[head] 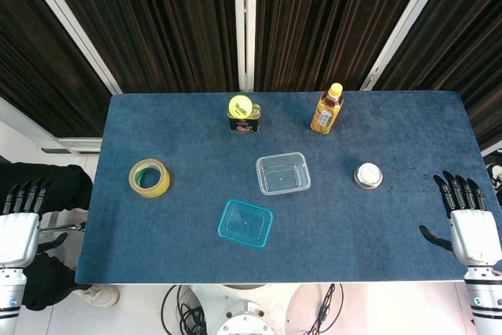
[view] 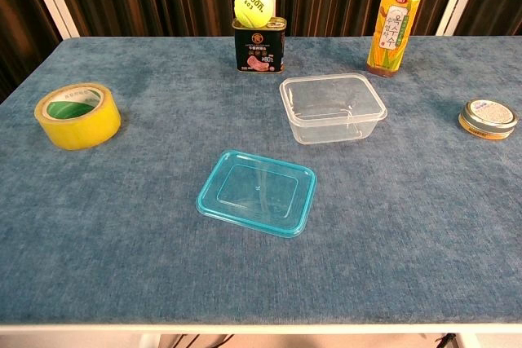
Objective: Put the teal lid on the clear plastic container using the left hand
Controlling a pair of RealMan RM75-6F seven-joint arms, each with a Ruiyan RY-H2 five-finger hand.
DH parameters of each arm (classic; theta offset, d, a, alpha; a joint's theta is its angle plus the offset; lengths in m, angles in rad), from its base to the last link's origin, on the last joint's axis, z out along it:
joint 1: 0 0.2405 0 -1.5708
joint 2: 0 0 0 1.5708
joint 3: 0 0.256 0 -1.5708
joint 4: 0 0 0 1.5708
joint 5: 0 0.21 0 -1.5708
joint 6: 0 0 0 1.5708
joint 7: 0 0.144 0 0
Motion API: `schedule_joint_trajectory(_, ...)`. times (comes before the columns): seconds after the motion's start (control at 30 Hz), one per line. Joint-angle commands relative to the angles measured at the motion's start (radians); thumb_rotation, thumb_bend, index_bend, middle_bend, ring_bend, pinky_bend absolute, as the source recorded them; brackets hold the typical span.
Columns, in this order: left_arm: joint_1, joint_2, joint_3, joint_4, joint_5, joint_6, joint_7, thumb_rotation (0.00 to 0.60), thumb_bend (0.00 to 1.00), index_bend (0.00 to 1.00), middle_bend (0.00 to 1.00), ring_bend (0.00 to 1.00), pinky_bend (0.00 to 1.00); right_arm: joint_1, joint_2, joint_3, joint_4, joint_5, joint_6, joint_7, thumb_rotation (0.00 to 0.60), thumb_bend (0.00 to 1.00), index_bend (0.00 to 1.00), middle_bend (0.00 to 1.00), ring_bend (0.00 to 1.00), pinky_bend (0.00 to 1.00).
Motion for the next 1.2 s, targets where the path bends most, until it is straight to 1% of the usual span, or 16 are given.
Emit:
schedule_joint_trajectory(0.03,0.0,-0.005,-0.001,0.002,-0.003,-0.002,-0.002,0.6,0.0,0.04,0.03,0.0,0.0,0.002,-0.001,0.004,-0.003,0.006,-0.003,-0.003,0.6,0.08,0.0,0.05,0.0,0.0)
schedule_joint_trajectory(0.33,-0.019,0.002,-0.005,-0.011,0.007,-0.02,0.014,0.6,0.0,0.04,0.03,0.0,0.0,0.003,-0.008,0.004,0.001,0.014,-0.008,0.001,0.6,0.08,0.0,0.05,0.0,0.0)
schedule_joint_trajectory(0.5,-0.041,0.007,-0.011,-0.024,0.016,-0.04,0.029,0.6,0.0,0.04,0.03,0.0,0.0,0.02,-0.004,-0.001,-0.003,0.019,-0.05,0.012,0.6,0.08,0.0,0.07,0.0,0.0)
schedule_joint_trajectory(0.6,-0.058,0.008,-0.012,-0.034,0.026,-0.057,0.035,0.6,0.0,0.04,0.03,0.0,0.0,0.056,0.003,-0.001,-0.011,0.022,-0.12,0.053,0.6,0.1,0.0,0.1,0.0,0.0)
schedule_joint_trajectory(0.7,-0.071,0.004,-0.013,-0.035,0.03,-0.072,0.033,0.6,0.0,0.04,0.03,0.0,0.0,0.131,0.009,-0.003,-0.007,0.01,-0.251,0.142,0.6,0.15,0.0,0.15,0.0,0.0)
schedule_joint_trajectory(0.8,-0.078,-0.002,-0.015,-0.033,0.025,-0.081,0.032,0.6,0.0,0.04,0.03,0.0,0.0,0.225,-0.002,0.01,0.023,0.004,-0.391,0.24,0.6,0.17,0.0,0.17,0.0,0.0)
schedule_joint_trajectory(0.93,-0.081,-0.003,-0.013,-0.034,0.025,-0.082,0.036,0.6,0.0,0.04,0.03,0.0,0.0,0.343,-0.054,0.033,0.092,-0.006,-0.534,0.366,0.6,0.17,0.0,0.17,0.0,0.0)
schedule_joint_trajectory(1.03,-0.08,-0.003,-0.013,-0.035,0.024,-0.078,0.032,0.6,0.0,0.04,0.03,0.0,0.0,0.411,-0.098,0.039,0.153,-0.012,-0.613,0.443,0.6,0.16,0.0,0.17,0.0,0.0)
schedule_joint_trajectory(1.13,-0.079,-0.004,-0.012,-0.034,0.023,-0.075,0.029,0.6,0.0,0.04,0.03,0.0,0.0,0.466,-0.147,0.041,0.208,-0.014,-0.672,0.491,0.6,0.16,0.0,0.17,0.0,0.0)
schedule_joint_trajectory(1.2,-0.079,-0.004,-0.012,-0.033,0.023,-0.073,0.027,0.6,0.0,0.04,0.03,0.0,0.0,0.493,-0.177,0.042,0.237,-0.02,-0.692,0.529,0.6,0.16,0.0,0.16,0.0,0.0)
